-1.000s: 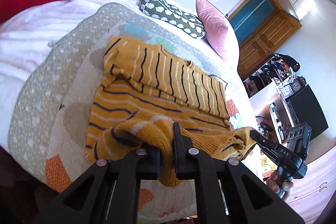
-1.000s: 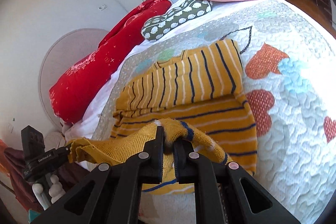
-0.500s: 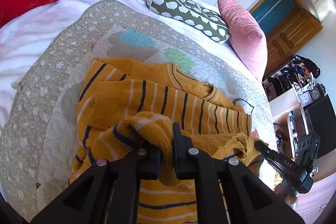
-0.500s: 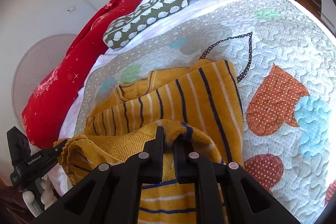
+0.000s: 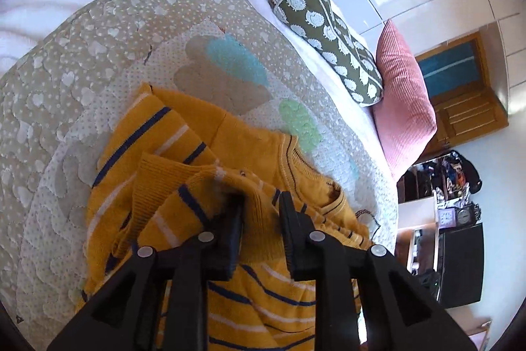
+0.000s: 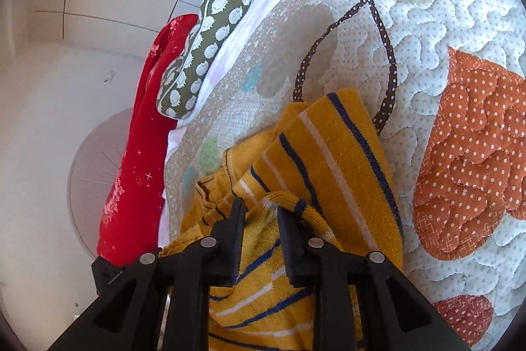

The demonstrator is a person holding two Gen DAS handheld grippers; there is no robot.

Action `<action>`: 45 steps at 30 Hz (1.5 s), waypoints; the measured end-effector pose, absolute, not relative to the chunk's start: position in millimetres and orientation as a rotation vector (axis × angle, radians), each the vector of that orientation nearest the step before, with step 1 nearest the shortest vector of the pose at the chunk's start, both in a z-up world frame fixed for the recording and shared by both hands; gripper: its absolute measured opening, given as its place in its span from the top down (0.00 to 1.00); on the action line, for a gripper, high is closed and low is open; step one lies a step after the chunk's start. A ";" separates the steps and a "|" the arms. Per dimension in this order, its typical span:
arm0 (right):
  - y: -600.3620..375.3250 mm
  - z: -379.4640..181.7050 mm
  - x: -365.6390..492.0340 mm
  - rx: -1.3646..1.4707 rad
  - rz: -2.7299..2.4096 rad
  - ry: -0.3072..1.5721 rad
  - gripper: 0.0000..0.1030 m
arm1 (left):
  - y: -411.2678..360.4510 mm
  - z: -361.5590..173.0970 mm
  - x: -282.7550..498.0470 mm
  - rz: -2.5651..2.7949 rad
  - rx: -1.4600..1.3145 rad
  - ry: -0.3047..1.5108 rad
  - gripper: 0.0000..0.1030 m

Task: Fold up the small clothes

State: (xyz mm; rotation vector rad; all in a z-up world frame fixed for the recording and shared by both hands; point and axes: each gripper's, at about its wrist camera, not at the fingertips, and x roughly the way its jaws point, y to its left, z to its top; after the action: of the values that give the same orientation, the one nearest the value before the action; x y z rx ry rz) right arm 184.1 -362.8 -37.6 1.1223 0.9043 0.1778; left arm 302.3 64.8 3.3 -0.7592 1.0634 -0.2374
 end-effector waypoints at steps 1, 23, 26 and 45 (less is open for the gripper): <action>-364.9 -34.5 183.2 1.134 0.188 0.889 0.65 | 69.1 7.4 301.0 -0.220 -0.759 1.044 0.70; -324.7 -36.1 232.7 0.831 0.095 1.041 0.68 | 42.2 -21.3 338.3 -0.254 -0.564 1.147 0.74; -358.6 -26.7 216.0 0.932 0.053 0.974 0.66 | 67.2 -15.5 332.1 -0.271 -0.664 1.120 0.74; -390.2 -29.3 107.7 0.834 0.114 0.989 0.35 | 99.4 -7.9 244.9 -0.378 -0.444 1.069 0.29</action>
State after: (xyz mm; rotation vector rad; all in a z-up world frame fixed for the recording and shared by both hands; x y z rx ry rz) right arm 107.7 -390.2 -29.3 0.8344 0.9891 0.1140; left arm 244.9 99.4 -7.9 -0.4441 1.0686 -0.3779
